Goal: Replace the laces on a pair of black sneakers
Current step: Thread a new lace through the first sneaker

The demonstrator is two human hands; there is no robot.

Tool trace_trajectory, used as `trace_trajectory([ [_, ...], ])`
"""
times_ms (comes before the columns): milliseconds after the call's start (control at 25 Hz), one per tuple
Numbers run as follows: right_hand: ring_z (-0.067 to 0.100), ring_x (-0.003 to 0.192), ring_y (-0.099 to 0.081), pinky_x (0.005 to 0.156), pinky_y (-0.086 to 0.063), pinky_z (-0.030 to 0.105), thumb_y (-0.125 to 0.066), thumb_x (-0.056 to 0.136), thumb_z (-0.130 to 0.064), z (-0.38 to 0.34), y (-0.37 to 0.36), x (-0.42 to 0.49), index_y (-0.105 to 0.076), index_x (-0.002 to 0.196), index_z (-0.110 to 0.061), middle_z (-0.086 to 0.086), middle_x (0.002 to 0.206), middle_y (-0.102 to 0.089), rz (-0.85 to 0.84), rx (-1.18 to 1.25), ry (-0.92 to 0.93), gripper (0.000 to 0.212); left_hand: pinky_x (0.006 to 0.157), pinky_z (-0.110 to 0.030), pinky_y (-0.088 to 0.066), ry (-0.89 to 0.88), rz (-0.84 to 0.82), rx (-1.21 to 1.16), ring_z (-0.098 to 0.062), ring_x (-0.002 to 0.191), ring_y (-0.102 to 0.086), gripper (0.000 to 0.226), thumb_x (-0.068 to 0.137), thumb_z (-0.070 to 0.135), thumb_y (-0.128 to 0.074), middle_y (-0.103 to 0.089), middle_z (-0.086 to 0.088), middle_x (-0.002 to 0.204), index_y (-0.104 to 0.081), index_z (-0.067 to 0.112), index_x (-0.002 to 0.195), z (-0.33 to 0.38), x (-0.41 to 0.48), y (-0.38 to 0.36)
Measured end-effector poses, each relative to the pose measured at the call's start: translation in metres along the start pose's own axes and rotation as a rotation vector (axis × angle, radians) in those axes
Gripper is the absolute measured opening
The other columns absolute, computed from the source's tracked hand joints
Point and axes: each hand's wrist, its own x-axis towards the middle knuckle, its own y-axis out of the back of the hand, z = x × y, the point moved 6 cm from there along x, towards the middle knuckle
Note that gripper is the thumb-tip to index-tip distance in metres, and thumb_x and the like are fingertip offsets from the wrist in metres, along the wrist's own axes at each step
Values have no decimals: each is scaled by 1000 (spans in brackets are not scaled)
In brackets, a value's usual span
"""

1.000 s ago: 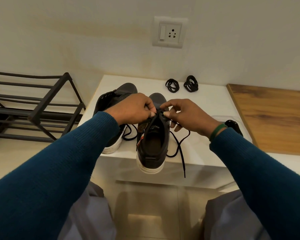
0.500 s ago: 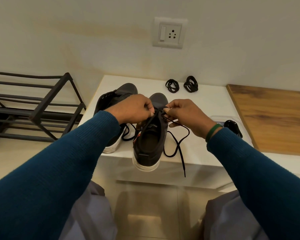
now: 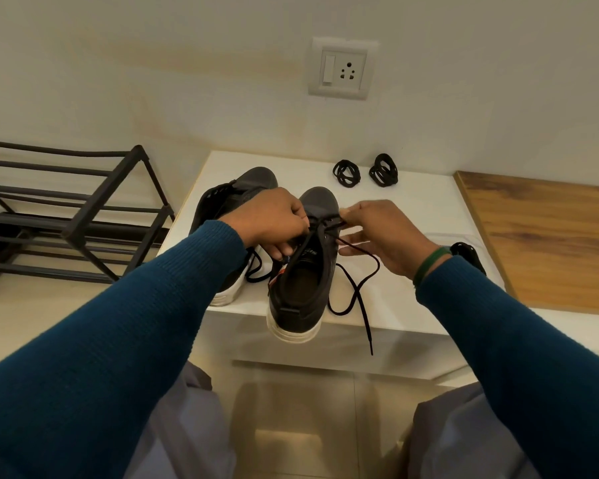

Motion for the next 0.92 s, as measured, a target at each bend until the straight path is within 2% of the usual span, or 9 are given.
trace_trajectory([
  [120, 3, 88, -57, 77, -47, 20, -66, 94, -32, -28, -15, -10, -70, 109, -23, -4, 103, -67, 10, -706, 536, 18, 52, -27, -58, 25, 3, -53, -17, 58, -72, 10, 97, 15, -59, -73, -11, 90, -69, 17, 97, -3, 0, 1],
  [200, 5, 82, -58, 77, -50, 25, -65, 95, -21, -31, -21, -10, -71, 95, -21, -3, 95, -70, -29, -750, 547, 6, 52, -27, -58, 39, 0, -66, -18, 57, -72, 10, 97, 15, -59, -73, -12, 91, -68, 16, 98, -3, 1, 1],
  [280, 15, 82, -67, 80, -57, 35, -57, 98, -10, -33, -10, -6, -66, 87, -14, 3, 89, -70, 61, -440, 426, 14, 52, -29, -58, 52, -8, -79, -19, 57, -71, 10, 97, 15, -58, -73, -14, 91, -68, 15, 99, -3, 1, 1],
  [400, 23, 82, -74, 82, -60, 50, -38, 98, 2, -15, 7, -2, -55, 85, -6, 8, 87, -60, 140, 558, -15, 23, 52, -30, -60, 73, -24, -111, -20, 57, -71, 11, 98, 14, -56, -73, -14, 87, -67, 14, 101, -1, 0, -1],
  [440, 22, 83, -73, 83, -60, 50, -38, 98, 0, -9, 9, -1, -55, 90, -5, 10, 92, -60, 185, 579, -68, 20, 52, -29, -59, 73, -32, -120, -21, 57, -71, 12, 98, 14, -55, -72, -14, 86, -67, 14, 101, -1, -1, -3],
  [560, -2, 87, -61, 83, -52, 28, -56, 99, -25, -24, 15, -6, -58, 111, -13, -3, 109, -63, 268, -198, 275, 17, 50, -28, -59, 48, -38, -106, -21, 57, -72, 12, 99, 14, -54, -73, -13, 84, -66, 15, 101, 1, -1, -8],
  [640, 5, 97, -58, 85, -45, 25, -60, 97, -31, -40, -6, -12, -63, 120, -22, -9, 113, -61, 91, -608, 571, 24, 52, -28, -59, 40, -35, -98, -23, 60, -74, 11, 99, 15, -55, -73, -12, 85, -66, 16, 101, 1, -1, -7],
  [720, 16, 97, -59, 84, -48, 34, -58, 98, -26, -38, -22, -14, -71, 114, -24, -3, 105, -65, -42, -898, 655, 21, 51, -27, -58, 41, -36, -91, -21, 61, -74, 10, 98, 16, -57, -73, -13, 88, -67, 16, 99, 1, 0, -5],
  [920, 12, 84, -57, 73, -41, 21, -59, 95, -8, -44, -3, -7, -72, 103, -16, -6, 93, -60, 63, -930, 623, 17, 51, -19, -50, -27, 8, 125, -12, 68, -65, 13, 95, 27, -58, -73, -6, 90, -69, 20, 96, 7, 3, -3],
])
